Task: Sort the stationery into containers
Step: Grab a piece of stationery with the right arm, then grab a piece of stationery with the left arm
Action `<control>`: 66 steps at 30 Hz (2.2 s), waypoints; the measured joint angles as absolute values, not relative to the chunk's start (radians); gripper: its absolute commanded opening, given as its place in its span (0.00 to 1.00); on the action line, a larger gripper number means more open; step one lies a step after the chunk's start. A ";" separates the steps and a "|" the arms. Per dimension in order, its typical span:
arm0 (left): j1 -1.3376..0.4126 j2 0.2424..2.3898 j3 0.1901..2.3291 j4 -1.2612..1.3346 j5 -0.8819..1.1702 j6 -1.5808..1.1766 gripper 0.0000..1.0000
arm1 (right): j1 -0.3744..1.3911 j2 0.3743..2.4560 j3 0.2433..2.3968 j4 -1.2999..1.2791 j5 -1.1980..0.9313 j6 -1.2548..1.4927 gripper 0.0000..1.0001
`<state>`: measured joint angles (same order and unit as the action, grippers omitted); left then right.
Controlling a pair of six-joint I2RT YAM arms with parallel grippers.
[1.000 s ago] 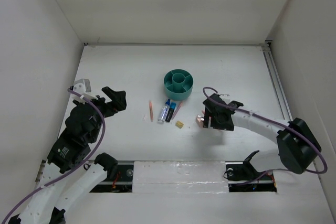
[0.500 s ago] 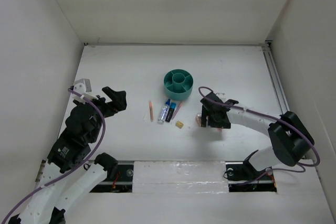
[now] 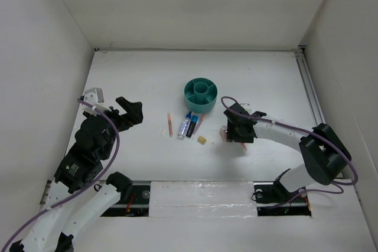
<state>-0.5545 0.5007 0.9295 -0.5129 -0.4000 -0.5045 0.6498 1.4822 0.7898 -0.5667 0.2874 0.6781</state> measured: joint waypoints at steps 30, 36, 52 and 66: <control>-0.554 0.519 0.929 -0.513 -0.427 -0.506 1.00 | 0.704 1.494 0.823 -0.586 0.317 0.645 0.00; -0.554 0.569 0.929 -0.514 -0.440 -0.506 1.00 | 0.728 1.414 0.894 -0.625 0.373 0.648 0.00; -0.554 0.786 0.837 -0.336 -0.218 -0.694 1.00 | 0.821 0.803 0.763 -0.448 0.170 0.498 0.00; -0.545 1.161 0.749 -0.260 -0.212 -0.772 0.95 | 0.834 0.689 0.767 -0.486 0.068 0.429 0.00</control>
<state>-0.5453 1.1614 0.7494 -0.2600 -0.2119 -0.7719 0.8337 0.6891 0.7673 -0.4858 0.0685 0.4294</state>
